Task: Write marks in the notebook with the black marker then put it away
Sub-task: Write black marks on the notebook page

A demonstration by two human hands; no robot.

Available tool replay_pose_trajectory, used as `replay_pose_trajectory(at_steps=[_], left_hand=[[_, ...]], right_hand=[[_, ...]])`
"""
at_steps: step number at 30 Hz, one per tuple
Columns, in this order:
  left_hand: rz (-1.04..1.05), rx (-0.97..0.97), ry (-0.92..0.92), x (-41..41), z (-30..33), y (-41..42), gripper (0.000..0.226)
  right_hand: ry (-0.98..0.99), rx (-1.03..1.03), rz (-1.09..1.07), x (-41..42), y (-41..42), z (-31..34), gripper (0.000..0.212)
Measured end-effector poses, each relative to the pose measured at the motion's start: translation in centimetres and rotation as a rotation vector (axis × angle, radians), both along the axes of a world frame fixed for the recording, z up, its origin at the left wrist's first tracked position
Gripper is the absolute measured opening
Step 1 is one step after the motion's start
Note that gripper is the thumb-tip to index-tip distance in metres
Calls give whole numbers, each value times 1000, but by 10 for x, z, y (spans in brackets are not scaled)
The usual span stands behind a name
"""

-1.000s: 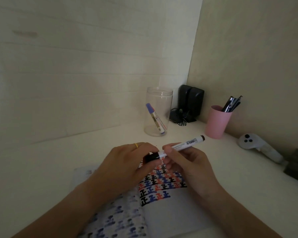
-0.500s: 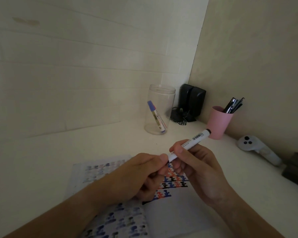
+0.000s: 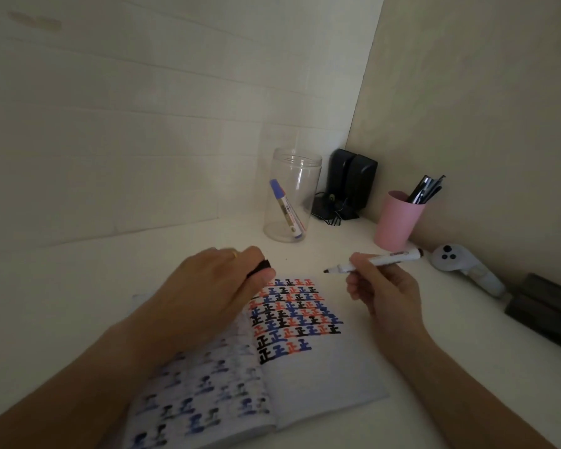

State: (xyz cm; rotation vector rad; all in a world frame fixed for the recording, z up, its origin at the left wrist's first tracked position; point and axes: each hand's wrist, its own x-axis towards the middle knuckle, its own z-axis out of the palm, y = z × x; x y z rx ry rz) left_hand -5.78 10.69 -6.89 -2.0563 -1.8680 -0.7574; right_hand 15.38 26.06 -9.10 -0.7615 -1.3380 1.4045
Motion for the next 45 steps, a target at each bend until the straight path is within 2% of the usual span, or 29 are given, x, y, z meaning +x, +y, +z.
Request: replay_pose_trajectory(at_steps=[2,5,7,12,14,21,38,45], left_hand=[[-18,16,42,-8,-7,8,42],[-103,-94,99,-11,-13,17,37],[-163,-157,76,-13,-17,20,35],[-219,-232,-3,-16,-19,20,34],[-222,-251,-12,-18,-22,21,37],[-239,-236,-35,-22,-25,23,40],[-249,-236,-38,-23,-26,26,39],[-250,-240,-41,-23,-26,27,43]], right_hand=[[-29,40,25,-5,-3,1,11],[-109,80,-16,-6,-5,5,18],[-149,82,-7,-3,-16,8,16],[-300,40,205,4,-50,18,11],[-324,47,224,10,-54,19,11],[-358,214,157,21,-52,-6,4],[-462,291,193,24,-54,-6,5],[-515,309,125,23,-54,-7,8]])
